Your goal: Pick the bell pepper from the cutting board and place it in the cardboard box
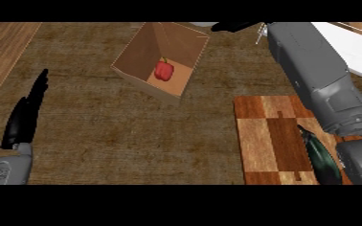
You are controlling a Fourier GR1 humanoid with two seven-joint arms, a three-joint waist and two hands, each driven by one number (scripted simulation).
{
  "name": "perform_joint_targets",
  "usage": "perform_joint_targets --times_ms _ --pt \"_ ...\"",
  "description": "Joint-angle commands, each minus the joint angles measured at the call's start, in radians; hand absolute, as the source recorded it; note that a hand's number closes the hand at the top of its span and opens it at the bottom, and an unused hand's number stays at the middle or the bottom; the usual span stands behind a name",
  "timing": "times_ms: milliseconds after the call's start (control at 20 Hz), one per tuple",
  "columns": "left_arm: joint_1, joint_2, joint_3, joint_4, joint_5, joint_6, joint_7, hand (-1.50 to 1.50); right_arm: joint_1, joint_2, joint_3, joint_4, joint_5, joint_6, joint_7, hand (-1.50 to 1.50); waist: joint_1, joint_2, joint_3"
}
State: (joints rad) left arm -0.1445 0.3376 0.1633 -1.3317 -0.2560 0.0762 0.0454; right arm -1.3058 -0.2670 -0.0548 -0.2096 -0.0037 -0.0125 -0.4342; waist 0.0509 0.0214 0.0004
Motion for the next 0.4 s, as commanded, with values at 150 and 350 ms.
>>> perform_joint_targets --times_ms 150,350 --pt "-0.027 -0.017 -0.008 0.018 -0.024 0.025 0.020 0.00 0.062 -0.195 -0.012 0.042 0.013 0.188 -0.082 -1.50 -0.006 0.002 0.001" --pt "-0.050 0.000 0.013 0.058 -0.003 0.001 -0.022 0.00 0.075 -0.207 0.033 0.060 0.069 0.241 -0.111 -1.50 0.003 0.006 0.000"
